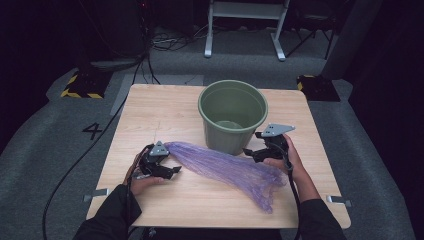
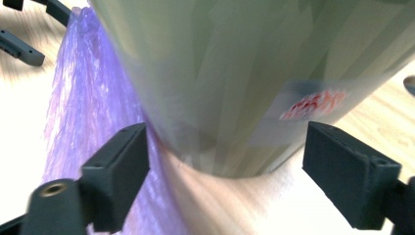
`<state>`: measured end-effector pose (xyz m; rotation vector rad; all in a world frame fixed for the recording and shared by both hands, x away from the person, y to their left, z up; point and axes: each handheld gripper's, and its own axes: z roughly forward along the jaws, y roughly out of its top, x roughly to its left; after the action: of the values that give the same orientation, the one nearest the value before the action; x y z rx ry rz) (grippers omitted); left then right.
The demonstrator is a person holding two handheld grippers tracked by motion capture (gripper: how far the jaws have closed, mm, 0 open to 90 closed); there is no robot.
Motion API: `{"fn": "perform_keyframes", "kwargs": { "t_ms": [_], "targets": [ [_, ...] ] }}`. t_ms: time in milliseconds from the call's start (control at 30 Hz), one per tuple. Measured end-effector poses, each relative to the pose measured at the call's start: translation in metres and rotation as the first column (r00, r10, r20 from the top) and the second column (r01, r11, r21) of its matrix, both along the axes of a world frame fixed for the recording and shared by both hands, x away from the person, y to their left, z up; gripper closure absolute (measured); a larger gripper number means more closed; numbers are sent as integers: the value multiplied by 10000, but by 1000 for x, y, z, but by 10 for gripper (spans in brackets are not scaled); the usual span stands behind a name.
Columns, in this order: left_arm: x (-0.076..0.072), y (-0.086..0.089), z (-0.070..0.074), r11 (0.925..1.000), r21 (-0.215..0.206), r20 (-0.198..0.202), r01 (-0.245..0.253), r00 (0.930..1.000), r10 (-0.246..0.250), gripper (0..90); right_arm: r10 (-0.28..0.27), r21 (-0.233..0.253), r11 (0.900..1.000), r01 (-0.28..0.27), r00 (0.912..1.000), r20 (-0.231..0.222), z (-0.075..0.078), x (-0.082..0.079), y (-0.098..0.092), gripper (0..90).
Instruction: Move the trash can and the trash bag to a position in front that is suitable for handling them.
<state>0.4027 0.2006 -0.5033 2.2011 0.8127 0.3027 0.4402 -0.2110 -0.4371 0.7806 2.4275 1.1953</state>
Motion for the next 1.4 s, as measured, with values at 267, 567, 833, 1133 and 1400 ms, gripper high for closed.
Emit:
{"fn": "perform_keyframes", "kwargs": {
  "t_ms": [267,567,833,1133,1400],
  "targets": [
    [-2,1,0,9999,151,89,28,10000,-29,223,-298,518,9982,318,9988,-381,2,-52,-32,232],
    [-8,4,0,9999,65,-37,160,9999,-159,195,-26,-703,9975,-73,9902,-1397,-35,-80,-40,368],
    [-17,15,2,9997,208,-183,163,9997,-159,187,-1224,-1380,9846,1072,9867,-1074,-47,-67,-60,675],
    [-20,21,0,9998,204,-56,54,10000,-53,173,-3051,-1238,9461,2991,9518,-321,-44,-44,-90,503],
    [-23,15,-1,9995,299,68,59,10000,-62,156,-3361,-747,9381,3382,9410,402,-20,-53,-84,259]
  ]
}}
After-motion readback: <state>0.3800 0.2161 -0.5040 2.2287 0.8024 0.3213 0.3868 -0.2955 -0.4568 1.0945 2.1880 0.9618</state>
